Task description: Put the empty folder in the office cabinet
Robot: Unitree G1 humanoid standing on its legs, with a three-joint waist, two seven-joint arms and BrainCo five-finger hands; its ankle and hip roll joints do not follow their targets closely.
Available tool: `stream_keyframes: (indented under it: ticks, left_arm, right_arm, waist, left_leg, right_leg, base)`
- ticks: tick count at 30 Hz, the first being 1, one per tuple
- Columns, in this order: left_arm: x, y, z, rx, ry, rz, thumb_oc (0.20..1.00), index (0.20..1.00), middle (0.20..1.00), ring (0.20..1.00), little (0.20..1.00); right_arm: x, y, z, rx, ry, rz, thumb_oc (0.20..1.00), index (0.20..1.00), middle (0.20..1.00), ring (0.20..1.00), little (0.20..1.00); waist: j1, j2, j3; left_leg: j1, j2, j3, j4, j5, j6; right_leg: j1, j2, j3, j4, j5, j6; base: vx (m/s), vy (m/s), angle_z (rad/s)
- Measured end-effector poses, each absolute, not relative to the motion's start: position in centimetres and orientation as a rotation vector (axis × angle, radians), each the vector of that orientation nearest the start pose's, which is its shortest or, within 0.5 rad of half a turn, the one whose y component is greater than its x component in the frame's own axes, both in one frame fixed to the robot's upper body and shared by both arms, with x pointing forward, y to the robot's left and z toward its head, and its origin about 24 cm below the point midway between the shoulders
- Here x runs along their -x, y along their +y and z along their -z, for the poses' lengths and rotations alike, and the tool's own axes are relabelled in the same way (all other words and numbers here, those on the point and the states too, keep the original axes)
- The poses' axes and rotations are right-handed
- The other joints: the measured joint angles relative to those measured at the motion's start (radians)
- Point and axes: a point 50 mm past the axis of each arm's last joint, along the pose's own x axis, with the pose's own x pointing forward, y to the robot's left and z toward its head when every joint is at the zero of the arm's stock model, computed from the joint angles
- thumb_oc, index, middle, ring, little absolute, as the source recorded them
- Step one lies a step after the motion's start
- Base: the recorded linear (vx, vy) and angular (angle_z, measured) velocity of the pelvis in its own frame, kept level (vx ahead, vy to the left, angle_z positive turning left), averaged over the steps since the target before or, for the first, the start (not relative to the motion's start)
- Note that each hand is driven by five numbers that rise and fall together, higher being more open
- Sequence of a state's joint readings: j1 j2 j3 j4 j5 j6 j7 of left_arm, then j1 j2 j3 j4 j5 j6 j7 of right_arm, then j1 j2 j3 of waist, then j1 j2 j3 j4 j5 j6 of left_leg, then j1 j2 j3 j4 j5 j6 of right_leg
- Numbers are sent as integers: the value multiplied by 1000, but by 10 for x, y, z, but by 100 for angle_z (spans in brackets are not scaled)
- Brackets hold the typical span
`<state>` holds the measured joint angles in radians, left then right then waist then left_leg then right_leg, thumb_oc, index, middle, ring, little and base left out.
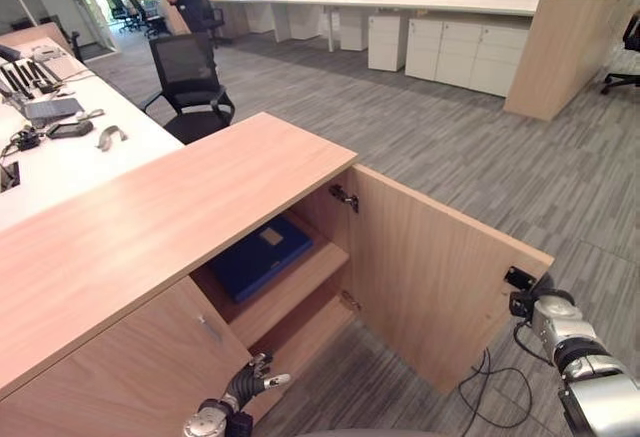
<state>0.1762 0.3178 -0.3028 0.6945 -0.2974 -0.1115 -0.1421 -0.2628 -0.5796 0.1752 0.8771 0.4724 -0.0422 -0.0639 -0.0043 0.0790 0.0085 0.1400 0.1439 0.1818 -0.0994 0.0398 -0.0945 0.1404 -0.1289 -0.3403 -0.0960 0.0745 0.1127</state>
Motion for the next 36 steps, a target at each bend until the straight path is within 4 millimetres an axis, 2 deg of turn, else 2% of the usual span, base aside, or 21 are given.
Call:
stream_keyframes:
  ticks: [4,8,10,13,16,19,20,21,22,23,24,25,26,27,28,29,31,34,35,36]
  left_arm:
    - [-128,206,122,-35,805,137,1000,1000,1000,1000,1000]
    - [-130,207,120,-42,792,136,1000,1000,1000,1000,1000]
    - [-132,211,118,-62,786,129,1000,1000,1000,1000,1000]
    - [-134,212,118,-70,780,123,1000,1000,1000,1000,1000]
    - [-133,213,118,-74,781,113,1000,1000,1000,1000,1000]
    - [-135,213,118,-72,778,97,1000,1000,1000,1000,1000]
    - [-157,209,112,-75,728,91,1000,1000,1000,1000,1000]
    - [-168,206,108,-71,697,95,1000,1000,1000,1000,1000]
    - [-173,205,106,-68,681,96,1000,1000,1000,1000,1000]
    - [-173,206,106,-70,690,91,1000,1000,1000,1000,1000]
    - [-171,207,108,-69,700,82,1000,1000,1000,1000,1000]
    - [-169,208,109,-70,707,78,1000,1000,1000,1000,1000]
    - [-162,209,112,-67,724,70,1000,1000,1000,1000,1000]
    - [-153,212,118,-71,763,55,1000,1000,1000,1000,1000]
    - [-155,215,119,-87,774,48,1000,1000,1000,1000,1000]
    - [-158,219,117,-93,770,32,1000,1000,1000,1000,1000]
    - [-147,229,121,-111,806,3,1000,1000,1000,1000,1000]
    - [-134,245,123,-171,861,-13,1000,1000,1000,1000,1000]
    - [-124,252,125,-178,891,-30,1000,1000,1000,1000,1000]
    - [-121,252,126,-175,904,-31,1000,1000,1000,1000,1000]
  right_arm:
    - [-218,-276,57,253,611,40,1000,1000,1000,1000,1000]
    - [-195,-247,67,297,635,-181,1000,1000,1000,1000,1000]
    - [-183,-225,77,307,661,-305,1000,1000,1000,1000,1000]
    - [-176,-205,85,314,682,-401,1000,1000,1000,1000,1000]
    - [-177,-195,87,320,680,-455,1000,1000,1000,1000,1000]
    - [-189,-176,83,332,640,-518,1000,1000,1000,1000,1000]
    - [-203,-163,77,348,596,-565,1000,1000,1000,1000,1000]
    - [-211,-156,72,346,564,-575,1000,1000,1000,1000,1000]
    - [-220,-147,66,337,529,-587,1000,1000,1000,1000,1000]
    - [-226,-140,62,334,506,-595,1000,1000,1000,1000,1000]
    - [-225,-134,63,327,504,-602,1000,1000,1000,1000,1000]
    - [-222,-135,66,324,522,-592,1000,1000,1000,1000,1000]
    - [-219,-136,68,327,536,-591,1000,1000,1000,1000,1000]
    - [-218,-140,70,337,556,-574,1000,1000,1000,1000,1000]
    - [-216,-142,71,327,564,-555,1000,1000,1000,1000,1000]
    - [-214,-143,73,317,569,-545,1000,1000,1000,1000,1000]
    - [-215,-139,74,291,576,-523,1000,1000,1000,1000,1000]
    - [-219,-150,77,248,602,-420,1000,1000,1000,1000,1000]
    - [-226,-159,76,250,605,-375,1000,1000,1000,1000,1000]
    - [-230,-164,75,245,603,-340,1000,1000,1000,1000,1000]
  waist:
    - [-14,-9,-2]
    - [-7,-8,3]
    - [16,-6,9]
    - [44,-9,26]
    - [75,-3,43]
    - [99,8,67]
    - [94,-17,103]
    - [97,-43,124]
    - [114,-58,141]
    - [121,-72,155]
    - [100,-95,160]
    - [82,-98,158]
    - [80,-101,151]
    - [76,-74,134]
    - [66,-73,128]
    - [63,-80,124]
    - [101,-101,115]
    - [127,-121,103]
    - [136,-117,99]
    - [150,-114,102]
  left_leg:
    - [-9,9,-14,0,5,-7]
    - [-26,8,-42,3,13,-10]
    - [-31,9,-65,9,22,-10]
    - [-50,8,-102,9,24,-13]
    - [-67,8,-119,15,32,-14]
    - [-122,7,-150,54,47,-25]
    - [-204,-18,-151,94,112,-72]
    - [-233,-36,-93,75,191,-100]
    - [-242,-32,0,87,180,-77]
    - [-228,-14,109,139,117,-19]
    - [-213,15,233,209,81,-22]
    - [-194,33,272,256,66,-17]
    - [-165,53,293,280,55,-7]
    - [-139,49,310,246,18,7]
    - [-135,35,305,205,3,26]
    - [-136,17,269,166,4,30]
    - [-137,-23,239,135,14,41]
    - [-143,-57,176,135,7,50]
    - [-151,-61,146,127,3,57]
    - [-156,-66,146,136,-9,76]
  right_leg:
    - [-1,15,-8,0,-5,-8]
    - [3,16,-39,0,-11,-11]
    - [13,17,-63,0,-18,-12]
    - [18,17,-100,0,-23,-11]
    - [14,19,-116,0,-24,-11]
    - [-2,24,-140,2,-23,-11]
    - [-18,-2,-190,1,-23,-25]
    - [-32,-31,-242,0,-6,-50]
    - [-37,-52,-265,2,-1,-73]
    - [-23,-70,-285,7,8,-61]
    - [7,-91,-327,1,-9,-61]
    - [41,-103,-354,1,-19,-49]
    - [59,-103,-378,2,-27,-34]
    - [82,-90,-406,8,-22,-8]
    - [90,-83,-434,8,-25,10]
    - [89,-80,-437,7,-27,12]
    - [98,-92,-435,7,-31,9]
    - [137,-108,-451,24,-41,16]
    - [111,-138,-464,119,-69,26]
    - [82,-175,-457,206,-87,37]
  base:
    - [-8,-33,9]
    - [-6,-39,25]
    - [-13,-66,33]
    - [-32,-50,36]
    - [-92,-6,20]
    - [-214,34,44]
    - [-248,58,130]
    - [-89,6,136]
    - [-64,-4,78]
    - [11,15,74]
    - [-59,50,103]
    - [-31,79,114]
    - [-12,78,111]
    - [34,104,108]
    - [60,106,130]
    - [59,97,113]
    - [42,98,78]
    - [33,166,77]
    - [93,253,64]
    - [99,271,51]
